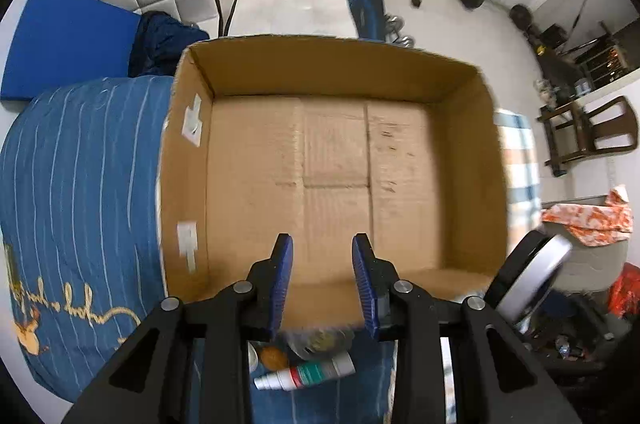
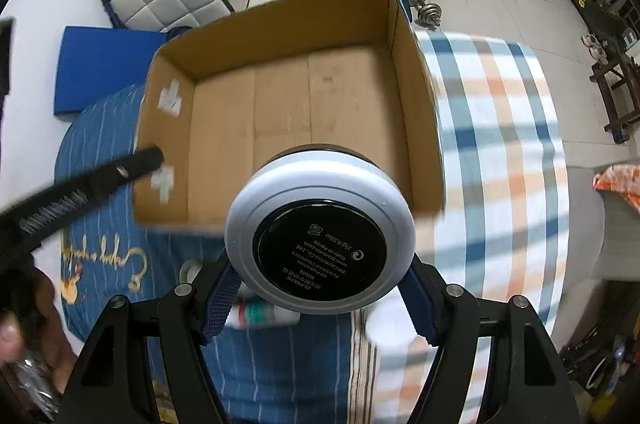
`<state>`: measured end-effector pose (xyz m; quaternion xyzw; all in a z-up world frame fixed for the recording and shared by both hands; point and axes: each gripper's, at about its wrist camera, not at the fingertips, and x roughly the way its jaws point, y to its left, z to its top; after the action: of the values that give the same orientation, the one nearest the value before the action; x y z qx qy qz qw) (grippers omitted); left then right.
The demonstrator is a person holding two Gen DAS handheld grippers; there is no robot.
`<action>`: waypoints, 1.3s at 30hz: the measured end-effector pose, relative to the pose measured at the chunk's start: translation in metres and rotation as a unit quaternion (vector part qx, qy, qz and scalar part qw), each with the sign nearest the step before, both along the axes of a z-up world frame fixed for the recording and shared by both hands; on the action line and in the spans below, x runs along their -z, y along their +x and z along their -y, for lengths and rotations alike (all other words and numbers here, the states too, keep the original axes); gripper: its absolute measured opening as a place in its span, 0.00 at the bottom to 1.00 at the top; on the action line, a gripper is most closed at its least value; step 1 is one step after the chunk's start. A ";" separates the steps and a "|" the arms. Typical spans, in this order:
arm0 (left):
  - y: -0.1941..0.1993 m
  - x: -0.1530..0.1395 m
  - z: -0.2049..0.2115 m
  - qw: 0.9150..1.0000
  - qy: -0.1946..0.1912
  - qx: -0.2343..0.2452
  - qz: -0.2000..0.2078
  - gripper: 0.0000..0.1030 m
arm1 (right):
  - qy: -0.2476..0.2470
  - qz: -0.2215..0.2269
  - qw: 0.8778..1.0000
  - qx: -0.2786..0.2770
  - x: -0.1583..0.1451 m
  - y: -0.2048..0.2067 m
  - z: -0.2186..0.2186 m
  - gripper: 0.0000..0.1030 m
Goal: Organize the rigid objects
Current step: 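Carry both items into the cardboard box and release them, then withdraw both tools from the box back toward the items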
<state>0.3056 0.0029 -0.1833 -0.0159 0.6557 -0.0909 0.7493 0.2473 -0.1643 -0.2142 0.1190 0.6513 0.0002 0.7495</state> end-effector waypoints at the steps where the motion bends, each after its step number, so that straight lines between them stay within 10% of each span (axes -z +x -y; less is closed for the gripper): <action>1: 0.009 0.008 0.003 1.000 0.003 0.000 -0.006 0.26 | 0.001 -0.002 1.000 -0.005 0.004 0.018 0.002 0.72; 12: 0.091 0.100 0.026 0.997 0.042 -0.012 -0.068 0.26 | -0.040 -0.075 0.996 -0.017 0.096 0.152 0.016 0.72; 23: 0.112 0.144 0.024 0.992 0.057 -0.015 -0.108 0.31 | -0.073 -0.127 0.988 -0.055 0.160 0.189 0.005 0.73; 34: 0.108 0.128 0.008 0.991 0.065 -0.047 -0.103 0.62 | -0.072 -0.140 0.985 -0.065 0.165 0.190 0.009 0.74; 39: 0.095 0.107 0.001 0.993 0.062 -0.053 -0.087 0.96 | -0.068 -0.131 0.987 -0.067 0.149 0.173 0.006 0.77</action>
<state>0.4009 0.0019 -0.2902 -0.0125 0.7211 -0.0083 0.6926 0.4204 -0.1701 -0.3634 0.0227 0.7487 -0.0097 0.6624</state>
